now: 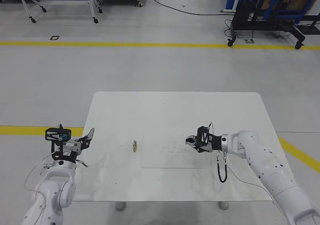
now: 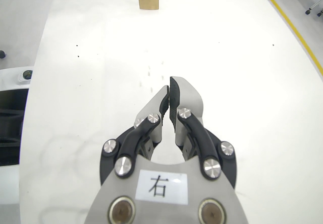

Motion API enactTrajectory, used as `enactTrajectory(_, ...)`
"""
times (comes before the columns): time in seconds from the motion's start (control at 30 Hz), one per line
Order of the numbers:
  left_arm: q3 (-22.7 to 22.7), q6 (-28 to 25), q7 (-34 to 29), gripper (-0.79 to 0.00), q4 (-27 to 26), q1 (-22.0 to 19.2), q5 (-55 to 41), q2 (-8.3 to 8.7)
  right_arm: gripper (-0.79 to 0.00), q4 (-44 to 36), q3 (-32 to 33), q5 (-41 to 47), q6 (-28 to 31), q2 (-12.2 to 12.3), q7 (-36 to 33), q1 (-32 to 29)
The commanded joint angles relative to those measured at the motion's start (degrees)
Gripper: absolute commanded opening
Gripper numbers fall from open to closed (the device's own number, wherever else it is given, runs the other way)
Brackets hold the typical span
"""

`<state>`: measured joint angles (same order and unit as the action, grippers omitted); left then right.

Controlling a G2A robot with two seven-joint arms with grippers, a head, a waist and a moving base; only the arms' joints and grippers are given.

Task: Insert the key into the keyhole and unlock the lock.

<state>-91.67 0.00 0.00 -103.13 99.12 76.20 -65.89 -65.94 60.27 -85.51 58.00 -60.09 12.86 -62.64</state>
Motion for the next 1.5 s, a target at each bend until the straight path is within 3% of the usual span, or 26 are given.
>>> enactTrajectory(0.0,0.0,0.0,0.0,0.0,0.0,0.0,0.0,0.0,-0.785,-0.33,0.92,1.02,0.0,0.34,1.76,-0.76)
enactTrajectory(0.23,0.0,0.0,0.0,0.0,0.0,0.0,0.0,0.0,-0.785,0.8,2.49,9.02,0.0,1.57,7.98,-2.93)
enactTrajectory(1.47,0.0,0.0,0.0,0.0,0.0,0.0,0.0,0.0,-0.785,1.41,2.31,8.15,0.0,2.16,6.97,-2.83)
